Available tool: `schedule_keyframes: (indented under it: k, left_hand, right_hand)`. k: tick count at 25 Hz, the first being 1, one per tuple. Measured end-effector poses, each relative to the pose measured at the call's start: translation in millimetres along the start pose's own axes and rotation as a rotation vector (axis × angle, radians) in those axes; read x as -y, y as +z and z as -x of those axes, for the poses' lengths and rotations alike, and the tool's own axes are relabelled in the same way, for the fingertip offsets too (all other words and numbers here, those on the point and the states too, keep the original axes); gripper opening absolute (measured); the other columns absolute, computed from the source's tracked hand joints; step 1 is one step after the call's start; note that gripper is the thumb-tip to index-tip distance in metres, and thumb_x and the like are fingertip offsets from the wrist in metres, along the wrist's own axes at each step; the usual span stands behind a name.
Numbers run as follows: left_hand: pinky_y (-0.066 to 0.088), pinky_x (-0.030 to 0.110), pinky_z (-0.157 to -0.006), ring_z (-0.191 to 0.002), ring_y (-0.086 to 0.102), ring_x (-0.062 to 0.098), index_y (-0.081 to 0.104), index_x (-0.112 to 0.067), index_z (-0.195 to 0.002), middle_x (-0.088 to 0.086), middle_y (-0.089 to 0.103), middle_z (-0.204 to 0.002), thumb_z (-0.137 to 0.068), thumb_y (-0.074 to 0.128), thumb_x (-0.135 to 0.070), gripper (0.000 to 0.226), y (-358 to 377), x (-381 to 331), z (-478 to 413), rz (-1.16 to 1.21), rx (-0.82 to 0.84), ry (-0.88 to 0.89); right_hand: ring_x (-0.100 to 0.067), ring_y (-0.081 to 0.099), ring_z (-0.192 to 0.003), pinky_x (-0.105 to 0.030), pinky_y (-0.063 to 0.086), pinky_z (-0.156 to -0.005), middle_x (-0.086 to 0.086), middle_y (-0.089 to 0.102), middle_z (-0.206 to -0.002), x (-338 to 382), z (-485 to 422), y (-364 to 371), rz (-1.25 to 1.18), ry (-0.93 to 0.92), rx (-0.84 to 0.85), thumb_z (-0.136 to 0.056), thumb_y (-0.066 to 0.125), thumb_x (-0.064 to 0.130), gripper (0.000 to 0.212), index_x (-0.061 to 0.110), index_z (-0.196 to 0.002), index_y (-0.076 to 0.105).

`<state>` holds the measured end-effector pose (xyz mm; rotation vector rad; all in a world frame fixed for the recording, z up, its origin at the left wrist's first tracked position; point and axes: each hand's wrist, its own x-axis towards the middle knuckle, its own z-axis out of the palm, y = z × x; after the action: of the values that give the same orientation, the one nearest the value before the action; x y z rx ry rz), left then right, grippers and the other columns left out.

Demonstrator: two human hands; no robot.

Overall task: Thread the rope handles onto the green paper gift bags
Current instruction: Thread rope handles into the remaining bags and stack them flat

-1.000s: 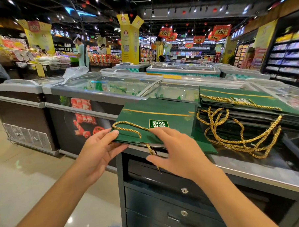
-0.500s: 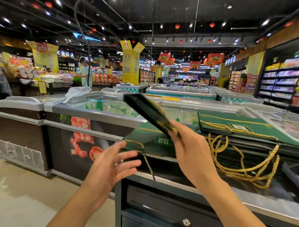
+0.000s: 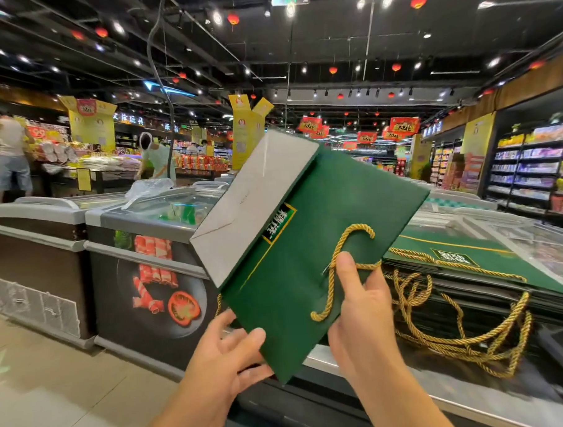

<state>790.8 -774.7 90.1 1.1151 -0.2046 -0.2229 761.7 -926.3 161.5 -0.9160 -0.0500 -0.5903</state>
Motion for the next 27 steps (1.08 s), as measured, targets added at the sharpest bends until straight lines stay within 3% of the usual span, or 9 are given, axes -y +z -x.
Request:
schedule_keyframes:
  k: [4,8,14,16,18,20,22,24,27]
  left_hand:
    - [0.063,0.043,-0.065,-0.095,0.075,0.031,0.04,-0.039,-0.141,0.012,0.075,-0.112,-0.094,0.056,0.007,0.068,-19,1,1,0.046,-0.094,0.055]
    - [0.064,0.036,-0.071,-0.098,0.075,0.026,0.045,-0.035,-0.145,0.008,0.076,-0.113,-0.096,0.051,0.009,0.066,-45,-8,-5,0.009,-0.147,0.068]
    - [0.059,0.026,-0.059,-0.087,0.076,0.015,0.061,-0.037,-0.121,0.001,0.077,-0.108,-0.101,0.052,-0.002,0.041,-63,-7,-23,-0.179,-0.177,0.047]
    - [0.059,0.025,-0.062,-0.091,0.075,0.016,0.061,-0.032,-0.126,0.003,0.077,-0.11,-0.102,0.052,-0.004,0.038,-64,-5,-30,-0.256,-0.154,0.056]
    - [0.059,0.023,-0.065,-0.093,0.075,0.016,0.058,-0.026,-0.131,0.002,0.077,-0.108,-0.102,0.053,-0.006,0.036,-62,-4,-39,-0.327,-0.14,0.083]
    - [0.058,0.02,-0.067,-0.09,0.075,0.012,0.059,-0.026,-0.126,-0.007,0.079,-0.098,-0.102,0.054,-0.009,0.03,-57,-4,-45,-0.427,-0.14,0.116]
    - [0.055,0.014,-0.062,-0.081,0.074,0.002,0.06,-0.03,-0.113,-0.015,0.077,-0.083,-0.101,0.057,-0.011,0.022,-50,-4,-46,-0.555,-0.145,0.153]
    - [0.054,0.014,-0.062,-0.076,0.072,0.0,0.062,-0.027,-0.114,-0.011,0.075,-0.082,-0.099,0.061,-0.017,0.018,-46,-7,-48,-0.709,-0.179,0.185]
    - [0.053,0.036,-0.092,-0.102,0.065,0.016,0.059,-0.02,-0.132,0.001,0.065,-0.114,-0.093,0.067,-0.029,0.041,-55,-14,-63,-1.115,-0.224,0.249]
  right_hand:
    - [-0.028,0.074,-0.098,-0.047,0.062,-0.085,-0.013,0.076,-0.109,-19,-2,-13,0.068,0.126,0.048,-0.099,0.059,0.005,0.02,0.011,-0.119,0.059]
    - [-0.027,0.074,-0.101,-0.042,0.059,-0.094,-0.018,0.075,-0.11,-33,-2,-43,0.345,0.291,0.139,-0.095,0.068,0.011,0.025,-0.002,-0.115,0.06]
    - [-0.028,0.072,-0.069,-0.03,0.058,-0.057,-0.019,0.075,-0.082,-13,7,-74,0.87,0.542,0.393,-0.097,0.067,0.032,0.039,-0.007,-0.103,0.067]
    - [-0.026,0.069,-0.063,-0.029,0.053,-0.048,-0.018,0.075,-0.078,-2,8,-75,1.002,0.499,0.489,-0.098,0.066,0.032,0.036,-0.004,-0.097,0.07]
    - [-0.022,0.067,-0.057,-0.027,0.049,-0.045,-0.012,0.074,-0.072,2,3,-75,1.104,0.256,0.495,-0.096,0.069,0.028,0.025,0.004,-0.09,0.071]
    - [-0.012,0.065,-0.062,-0.024,0.051,-0.058,-0.002,0.073,-0.073,2,-8,-74,1.205,-0.09,0.454,-0.092,0.073,0.027,0.01,0.017,-0.092,0.073]
    - [-0.002,0.062,-0.09,-0.019,0.046,-0.082,0.01,0.071,-0.096,-5,-22,-74,1.393,-0.278,0.532,-0.092,0.073,0.031,0.02,0.03,-0.111,0.071]
    - [-0.006,0.051,-0.12,-0.031,0.04,-0.104,0.014,0.062,-0.126,-16,-34,-76,1.586,-0.277,0.665,-0.096,0.066,0.038,0.036,0.034,-0.132,0.062]
    - [-0.009,0.048,-0.129,-0.045,0.035,-0.112,0.015,0.057,-0.136,-25,-37,-80,1.621,-0.174,0.694,-0.098,0.062,0.043,0.034,0.034,-0.13,0.065]
